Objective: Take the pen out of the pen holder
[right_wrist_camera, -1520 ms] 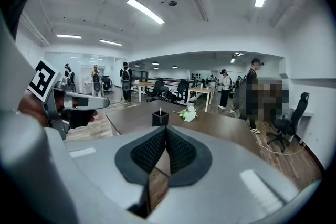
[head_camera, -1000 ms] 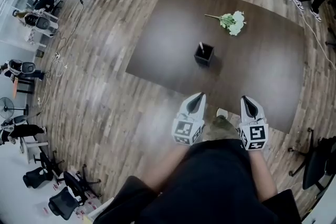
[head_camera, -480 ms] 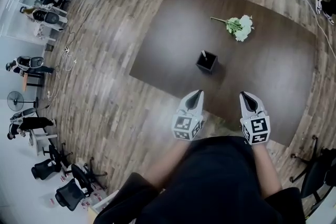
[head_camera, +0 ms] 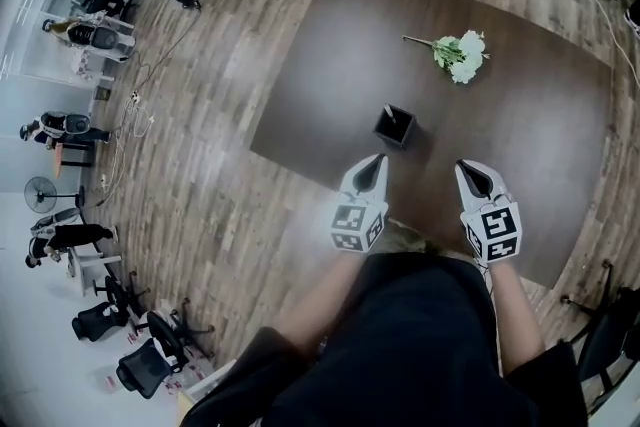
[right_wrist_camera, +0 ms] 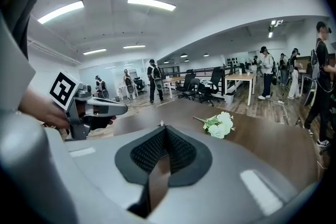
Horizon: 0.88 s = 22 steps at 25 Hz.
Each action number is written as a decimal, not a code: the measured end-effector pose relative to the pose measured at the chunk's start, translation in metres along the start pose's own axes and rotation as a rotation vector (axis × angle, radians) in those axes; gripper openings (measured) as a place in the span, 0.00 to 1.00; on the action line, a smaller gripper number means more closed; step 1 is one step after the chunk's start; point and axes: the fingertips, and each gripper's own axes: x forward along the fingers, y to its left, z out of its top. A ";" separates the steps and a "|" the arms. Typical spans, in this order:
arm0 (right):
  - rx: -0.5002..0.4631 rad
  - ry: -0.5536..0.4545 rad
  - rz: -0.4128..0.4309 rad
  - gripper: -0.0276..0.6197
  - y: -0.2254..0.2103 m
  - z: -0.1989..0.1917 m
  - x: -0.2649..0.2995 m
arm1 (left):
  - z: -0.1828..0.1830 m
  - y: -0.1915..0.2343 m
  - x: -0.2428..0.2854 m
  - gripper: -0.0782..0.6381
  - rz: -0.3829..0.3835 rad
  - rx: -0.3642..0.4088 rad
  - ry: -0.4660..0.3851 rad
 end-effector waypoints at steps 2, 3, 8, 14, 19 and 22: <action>0.018 -0.003 -0.008 0.05 0.002 0.000 0.003 | -0.002 0.005 0.006 0.11 -0.012 0.007 0.015; 0.027 -0.005 -0.010 0.05 0.003 0.000 0.004 | -0.003 0.009 0.009 0.11 -0.017 0.008 0.020; 0.051 0.000 -0.023 0.05 0.004 0.003 0.014 | -0.001 0.033 0.036 0.12 -0.018 0.008 0.025; 0.099 -0.011 -0.059 0.05 0.007 0.015 0.022 | -0.010 0.060 0.074 0.17 -0.037 0.037 0.075; 0.132 -0.019 -0.088 0.05 0.001 0.016 0.031 | -0.028 0.080 0.109 0.24 -0.049 0.046 0.134; 0.125 -0.006 -0.101 0.05 -0.007 0.013 0.034 | -0.038 0.087 0.130 0.25 -0.059 0.050 0.168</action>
